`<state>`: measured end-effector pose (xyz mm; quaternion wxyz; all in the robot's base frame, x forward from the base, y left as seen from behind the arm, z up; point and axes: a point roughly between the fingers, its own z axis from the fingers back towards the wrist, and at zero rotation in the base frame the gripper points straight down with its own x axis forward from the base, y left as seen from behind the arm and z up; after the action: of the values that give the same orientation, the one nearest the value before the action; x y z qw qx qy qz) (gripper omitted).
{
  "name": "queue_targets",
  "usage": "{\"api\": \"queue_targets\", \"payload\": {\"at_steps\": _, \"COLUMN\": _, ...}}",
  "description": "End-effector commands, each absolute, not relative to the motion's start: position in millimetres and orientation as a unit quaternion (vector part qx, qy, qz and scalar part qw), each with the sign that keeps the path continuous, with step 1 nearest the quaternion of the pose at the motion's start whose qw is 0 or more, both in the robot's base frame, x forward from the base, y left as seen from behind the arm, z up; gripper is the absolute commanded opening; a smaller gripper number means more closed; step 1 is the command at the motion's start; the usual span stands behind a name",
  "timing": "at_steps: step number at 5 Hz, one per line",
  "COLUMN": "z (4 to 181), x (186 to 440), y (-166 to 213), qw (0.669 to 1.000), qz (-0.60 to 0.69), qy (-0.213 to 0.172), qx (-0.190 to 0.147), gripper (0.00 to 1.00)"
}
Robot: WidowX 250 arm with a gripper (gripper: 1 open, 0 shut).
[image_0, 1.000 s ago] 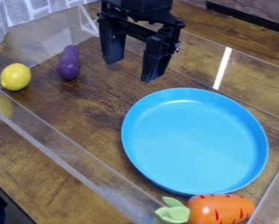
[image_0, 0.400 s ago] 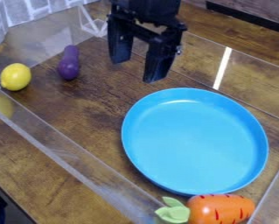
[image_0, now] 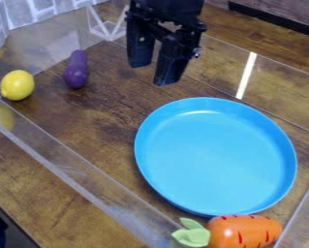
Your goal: Put the lemon on the blue tray
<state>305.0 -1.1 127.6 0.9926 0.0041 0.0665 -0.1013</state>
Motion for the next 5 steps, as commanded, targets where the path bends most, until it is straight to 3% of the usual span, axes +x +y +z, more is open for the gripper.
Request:
{"api": "queue_targets", "payload": {"at_steps": 1, "z": 126.7, "x": 311.3, "y": -3.7, "qw": 0.994, "qz": -0.101, "qy": 0.046, "qx": 0.008, "gripper": 1.0}}
{"api": "queue_targets", "payload": {"at_steps": 2, "z": 136.8, "x": 306.0, "y": 0.2, "qw": 0.992, "qz": -0.115, "qy": 0.045, "qx": 0.013, "gripper": 0.0}}
{"api": "queue_targets", "payload": {"at_steps": 3, "z": 139.3, "x": 312.7, "y": -1.2, "qw": 0.99, "qz": -0.133, "qy": 0.043, "qx": 0.015, "gripper": 1.0}}
{"api": "queue_targets", "payload": {"at_steps": 4, "z": 147.5, "x": 313.2, "y": -0.4, "qw": 0.988, "qz": -0.15, "qy": 0.041, "qx": 0.018, "gripper": 0.0}}
{"api": "queue_targets", "payload": {"at_steps": 5, "z": 150.9, "x": 314.7, "y": -3.7, "qw": 0.985, "qz": -0.166, "qy": 0.038, "qx": 0.021, "gripper": 1.0}}
